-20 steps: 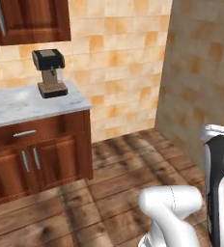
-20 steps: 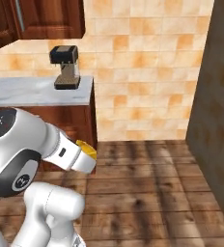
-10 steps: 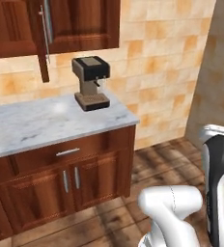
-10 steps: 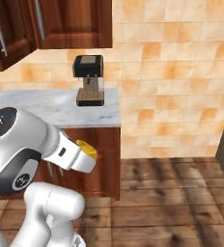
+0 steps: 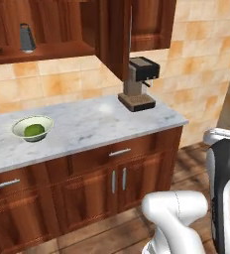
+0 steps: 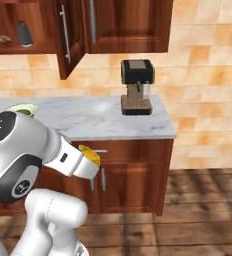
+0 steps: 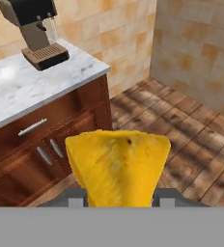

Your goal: Pick the cheese from the fridge and the cheese grater from the cabinet and place them next to the salad bowl.

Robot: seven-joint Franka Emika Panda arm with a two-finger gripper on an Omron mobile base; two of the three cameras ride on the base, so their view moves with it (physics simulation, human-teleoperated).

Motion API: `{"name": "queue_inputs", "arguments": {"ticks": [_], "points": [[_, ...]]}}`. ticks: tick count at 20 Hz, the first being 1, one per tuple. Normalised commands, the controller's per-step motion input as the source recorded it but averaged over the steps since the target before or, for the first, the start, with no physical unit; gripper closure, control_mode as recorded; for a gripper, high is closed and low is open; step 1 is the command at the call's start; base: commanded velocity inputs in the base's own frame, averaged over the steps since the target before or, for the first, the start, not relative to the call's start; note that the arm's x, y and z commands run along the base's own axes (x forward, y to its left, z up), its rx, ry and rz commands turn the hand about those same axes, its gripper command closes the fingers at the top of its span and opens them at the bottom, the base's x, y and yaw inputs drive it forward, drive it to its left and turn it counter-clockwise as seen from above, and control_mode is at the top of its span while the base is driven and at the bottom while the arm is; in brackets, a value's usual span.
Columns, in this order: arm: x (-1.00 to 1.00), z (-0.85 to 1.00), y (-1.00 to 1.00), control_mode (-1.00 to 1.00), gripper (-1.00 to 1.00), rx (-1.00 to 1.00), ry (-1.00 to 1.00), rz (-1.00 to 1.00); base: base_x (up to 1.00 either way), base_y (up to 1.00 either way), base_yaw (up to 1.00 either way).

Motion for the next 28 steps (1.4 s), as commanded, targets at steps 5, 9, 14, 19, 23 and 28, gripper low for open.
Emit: {"name": "queue_inputs", "arguments": {"ticks": [5,9,14,19,23,28], "points": [[0.0,0.0,0.0,1.0,1.0,0.0,0.0,0.0,0.08,1.0,0.0],[0.0,0.0,0.0,1.0,1.0,0.0,0.0,0.0,-0.1,0.96,0.0],[0.0,0.0,0.0,1.0,1.0,0.0,0.0,0.0,0.62,0.95,0.02],[0.0,0.0,0.0,1.0,1.0,0.0,0.0,0.0,0.96,0.12,0.01],[0.0,0.0,0.0,1.0,1.0,0.0,0.0,0.0,0.75,-0.64,0.18],[0.0,0.0,0.0,1.0,1.0,0.0,0.0,0.0,0.48,-0.49,0.17]]}}
